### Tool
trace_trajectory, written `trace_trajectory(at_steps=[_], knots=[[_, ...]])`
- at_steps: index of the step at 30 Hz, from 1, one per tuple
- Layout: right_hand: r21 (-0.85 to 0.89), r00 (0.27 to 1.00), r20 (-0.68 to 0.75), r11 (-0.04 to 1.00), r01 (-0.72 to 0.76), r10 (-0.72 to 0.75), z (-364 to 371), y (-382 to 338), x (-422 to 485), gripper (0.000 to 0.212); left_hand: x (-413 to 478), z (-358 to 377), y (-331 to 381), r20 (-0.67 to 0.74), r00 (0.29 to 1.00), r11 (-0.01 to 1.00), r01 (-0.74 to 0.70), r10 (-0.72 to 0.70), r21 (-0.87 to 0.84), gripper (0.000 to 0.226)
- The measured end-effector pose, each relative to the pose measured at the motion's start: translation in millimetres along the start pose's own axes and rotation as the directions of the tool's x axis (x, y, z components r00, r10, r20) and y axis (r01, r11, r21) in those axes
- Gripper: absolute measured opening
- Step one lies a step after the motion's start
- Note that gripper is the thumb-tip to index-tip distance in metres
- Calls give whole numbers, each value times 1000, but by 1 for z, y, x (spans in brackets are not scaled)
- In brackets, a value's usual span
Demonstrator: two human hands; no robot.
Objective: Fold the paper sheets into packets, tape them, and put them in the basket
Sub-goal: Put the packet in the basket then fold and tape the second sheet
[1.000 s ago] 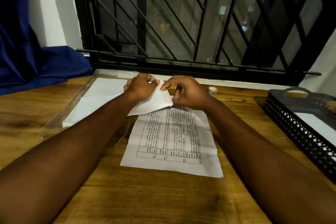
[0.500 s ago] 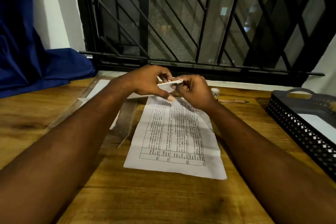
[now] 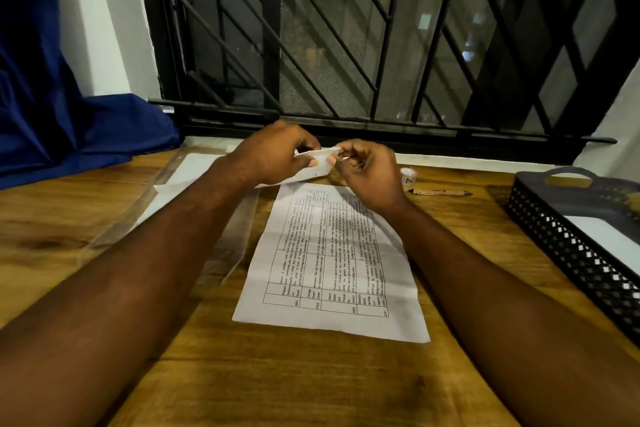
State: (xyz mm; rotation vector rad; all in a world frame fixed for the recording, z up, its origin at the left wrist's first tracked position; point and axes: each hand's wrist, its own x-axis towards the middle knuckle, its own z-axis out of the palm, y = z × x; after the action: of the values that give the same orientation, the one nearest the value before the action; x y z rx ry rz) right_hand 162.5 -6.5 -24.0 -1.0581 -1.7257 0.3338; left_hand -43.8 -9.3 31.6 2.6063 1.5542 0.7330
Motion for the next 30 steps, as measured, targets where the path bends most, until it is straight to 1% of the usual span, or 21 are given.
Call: trace_trajectory(at_steps=[5, 8, 11, 15, 17, 20, 21, 23, 25, 26, 28, 30], knots=[[23, 993, 114, 1000, -6, 3, -2, -3, 1, 9, -2, 2, 3, -47, 998, 996, -24, 28, 80, 27], [63, 992, 126, 998, -4, -4, -3, -5, 0, 9, -3, 3, 8, -107, 991, 988, -70, 86, 139, 24], [107, 991, 135, 994, -2, -12, -4, -6, -1, 15, -4, 3, 12, -166, 972, 969, -129, 165, 209, 24], [28, 980, 192, 998, -53, 47, -6, 2, 3, 15, 0, -7, 15, -216, 942, 934, -185, 258, 307, 29], [7, 965, 253, 997, -76, 72, -9, 6, 6, 17, 3, -13, 16, -221, 943, 926, -167, 250, 338, 31], [35, 944, 325, 997, -72, 57, -15, 7, 9, 16, 6, -13, 15, -222, 956, 923, -98, 191, 371, 34], [64, 940, 333, 993, -100, 73, -17, 6, 10, 15, 5, -12, 14, -233, 959, 924, -63, 160, 376, 35], [147, 932, 334, 969, -199, 141, -23, 7, 13, 17, 4, -12, 10, -269, 960, 923, 27, 83, 383, 38], [208, 895, 373, 918, -337, 244, -33, 13, 18, 21, 3, -11, 5, -298, 954, 907, 111, 17, 405, 39], [201, 865, 416, 900, -387, 280, -41, 16, 20, 22, 2, -11, 3, -308, 951, 901, 137, -4, 411, 39], [175, 773, 542, 855, -489, 331, -57, 21, 23, 24, 2, -10, 2, -304, 952, 915, 147, -28, 376, 37], [162, 666, 642, 782, -602, 380, -71, 25, 24, 29, 2, -6, 5, -274, 961, 960, 115, -42, 256, 32]])
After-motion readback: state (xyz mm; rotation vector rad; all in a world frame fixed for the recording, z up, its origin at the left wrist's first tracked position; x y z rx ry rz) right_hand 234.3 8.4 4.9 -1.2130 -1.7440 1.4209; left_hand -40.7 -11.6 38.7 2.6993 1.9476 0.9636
